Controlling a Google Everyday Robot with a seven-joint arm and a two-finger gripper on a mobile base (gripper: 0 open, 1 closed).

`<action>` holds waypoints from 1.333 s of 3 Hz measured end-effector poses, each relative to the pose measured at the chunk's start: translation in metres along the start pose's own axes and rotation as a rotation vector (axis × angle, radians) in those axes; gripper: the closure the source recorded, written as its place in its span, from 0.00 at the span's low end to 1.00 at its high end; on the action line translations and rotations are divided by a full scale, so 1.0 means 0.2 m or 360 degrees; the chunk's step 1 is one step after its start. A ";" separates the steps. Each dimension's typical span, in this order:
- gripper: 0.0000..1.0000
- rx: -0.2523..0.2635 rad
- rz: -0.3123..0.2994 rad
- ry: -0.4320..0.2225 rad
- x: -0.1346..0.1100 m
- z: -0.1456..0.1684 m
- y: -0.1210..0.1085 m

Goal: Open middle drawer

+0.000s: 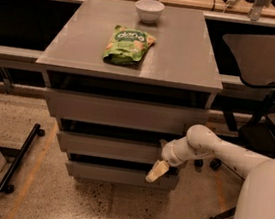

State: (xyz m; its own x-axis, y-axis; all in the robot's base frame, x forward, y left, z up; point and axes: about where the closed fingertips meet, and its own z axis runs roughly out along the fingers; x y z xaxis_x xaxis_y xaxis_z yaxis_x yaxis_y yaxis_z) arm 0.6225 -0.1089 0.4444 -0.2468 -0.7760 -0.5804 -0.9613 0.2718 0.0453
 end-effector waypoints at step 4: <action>0.87 -0.0022 0.0051 -0.0026 0.00 -0.02 0.04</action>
Offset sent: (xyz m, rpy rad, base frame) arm -0.0657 0.0074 0.0031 0.0264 0.0833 0.0022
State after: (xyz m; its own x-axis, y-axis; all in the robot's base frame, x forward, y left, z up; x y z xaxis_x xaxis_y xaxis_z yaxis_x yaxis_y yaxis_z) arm 0.6141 -0.1081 0.4477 -0.2757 -0.7575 -0.5918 -0.9545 0.2887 0.0751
